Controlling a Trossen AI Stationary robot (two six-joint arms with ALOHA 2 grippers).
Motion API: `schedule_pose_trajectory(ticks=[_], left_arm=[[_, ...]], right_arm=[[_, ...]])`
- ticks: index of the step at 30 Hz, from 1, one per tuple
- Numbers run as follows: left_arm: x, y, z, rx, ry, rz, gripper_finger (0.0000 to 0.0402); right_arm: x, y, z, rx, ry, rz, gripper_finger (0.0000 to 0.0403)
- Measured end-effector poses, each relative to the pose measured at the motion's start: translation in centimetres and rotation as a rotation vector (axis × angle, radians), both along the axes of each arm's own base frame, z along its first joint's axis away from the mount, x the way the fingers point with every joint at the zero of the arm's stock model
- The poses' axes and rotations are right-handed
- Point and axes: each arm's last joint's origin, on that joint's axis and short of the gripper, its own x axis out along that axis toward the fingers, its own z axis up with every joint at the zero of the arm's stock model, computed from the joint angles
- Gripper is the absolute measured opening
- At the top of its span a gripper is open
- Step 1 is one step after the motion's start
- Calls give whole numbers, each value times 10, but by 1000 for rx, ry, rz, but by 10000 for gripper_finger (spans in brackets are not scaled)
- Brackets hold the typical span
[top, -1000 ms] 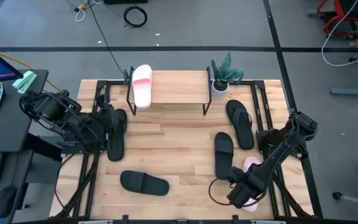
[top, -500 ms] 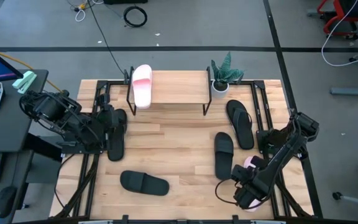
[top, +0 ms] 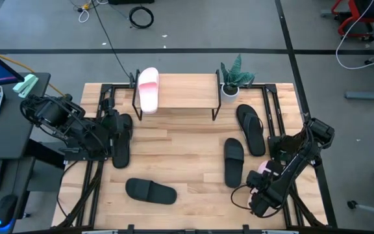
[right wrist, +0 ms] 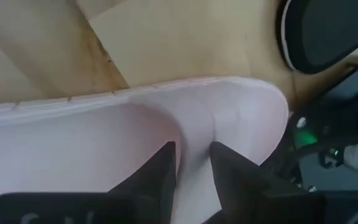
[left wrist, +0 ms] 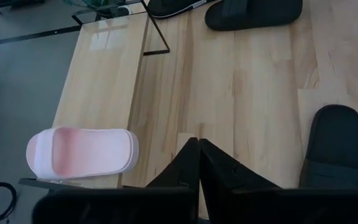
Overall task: Pick and place slides into the shelf
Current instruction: Put the pink slipper on the shelf
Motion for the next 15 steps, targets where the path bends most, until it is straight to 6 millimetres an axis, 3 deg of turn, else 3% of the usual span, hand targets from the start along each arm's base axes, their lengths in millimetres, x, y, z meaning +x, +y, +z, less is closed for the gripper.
schedule_pose_trajectory(ticks=[6, 10, 13, 15], left_arm=[[0, 0, 0, 0, 0, 0, 25], [0, 0, 0, 0, 0, 0, 12], [0, 0, 0, -1, -1, 0, 5], [0, 0, 0, -4, -2, 4, 4]], right_arm=[[-5, -10, -12, -82, -27, 19, 98], [-9, -14, -24, -83, -43, -36, 59], [-8, -13, -23, -91, -75, -131, 17], [-5, -10, -19, -94, -114, -182, 13]])
